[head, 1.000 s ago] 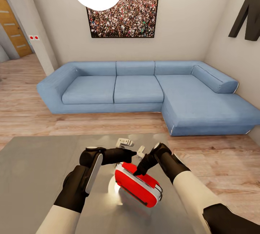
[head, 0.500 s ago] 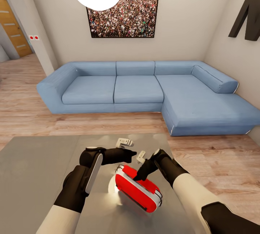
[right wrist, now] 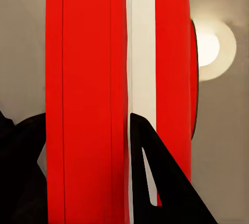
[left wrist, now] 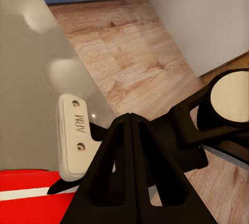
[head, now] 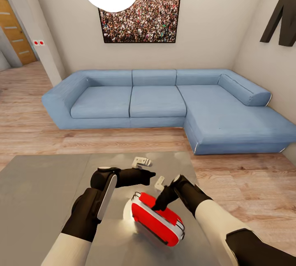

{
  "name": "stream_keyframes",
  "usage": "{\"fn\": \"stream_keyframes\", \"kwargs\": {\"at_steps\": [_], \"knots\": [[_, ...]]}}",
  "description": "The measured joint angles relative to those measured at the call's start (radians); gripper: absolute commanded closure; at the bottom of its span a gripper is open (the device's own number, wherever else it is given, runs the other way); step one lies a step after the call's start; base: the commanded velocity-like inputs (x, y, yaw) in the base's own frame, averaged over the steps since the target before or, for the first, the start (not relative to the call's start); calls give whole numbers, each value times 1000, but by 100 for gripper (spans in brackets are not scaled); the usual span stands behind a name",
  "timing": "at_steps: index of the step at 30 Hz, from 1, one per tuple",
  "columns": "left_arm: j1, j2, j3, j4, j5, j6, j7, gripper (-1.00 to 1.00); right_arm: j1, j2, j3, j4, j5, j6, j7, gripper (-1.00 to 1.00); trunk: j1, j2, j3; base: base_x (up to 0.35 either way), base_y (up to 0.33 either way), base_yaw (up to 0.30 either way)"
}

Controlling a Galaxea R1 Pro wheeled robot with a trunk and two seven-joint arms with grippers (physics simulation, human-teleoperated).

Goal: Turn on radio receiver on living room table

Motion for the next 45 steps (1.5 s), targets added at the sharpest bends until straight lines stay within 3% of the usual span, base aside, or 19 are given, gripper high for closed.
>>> {"fn": "stream_keyframes", "kwargs": {"at_steps": [9,13,20,27,28,45], "knots": [[0,0,0,-1,0,0,0,100,0,0,-1,9,-3,-9,-5,100,0,0,0,0,0,0],[0,0,0,-1,0,0,0,100,0,0,-1,48,-3,-56,-8,100,0,0,0,0,0,0],[0,0,-1,-1,0,0,0,100,0,-1,-2,72,-33,-95,-20,100,0,0,0,0,0,0],[0,0,-1,-1,1,0,0,100,0,-1,-1,73,-38,-98,-20,100,0,0,0,0,0,0],[0,0,-1,-1,1,0,0,100,0,-1,-1,73,-38,-99,-20,-100,0,0,0,0,0,0],[0,0,-2,-1,2,0,0,100,0,-1,-3,73,-41,-98,-23,-100,0,0,0,0,0,0]]}}
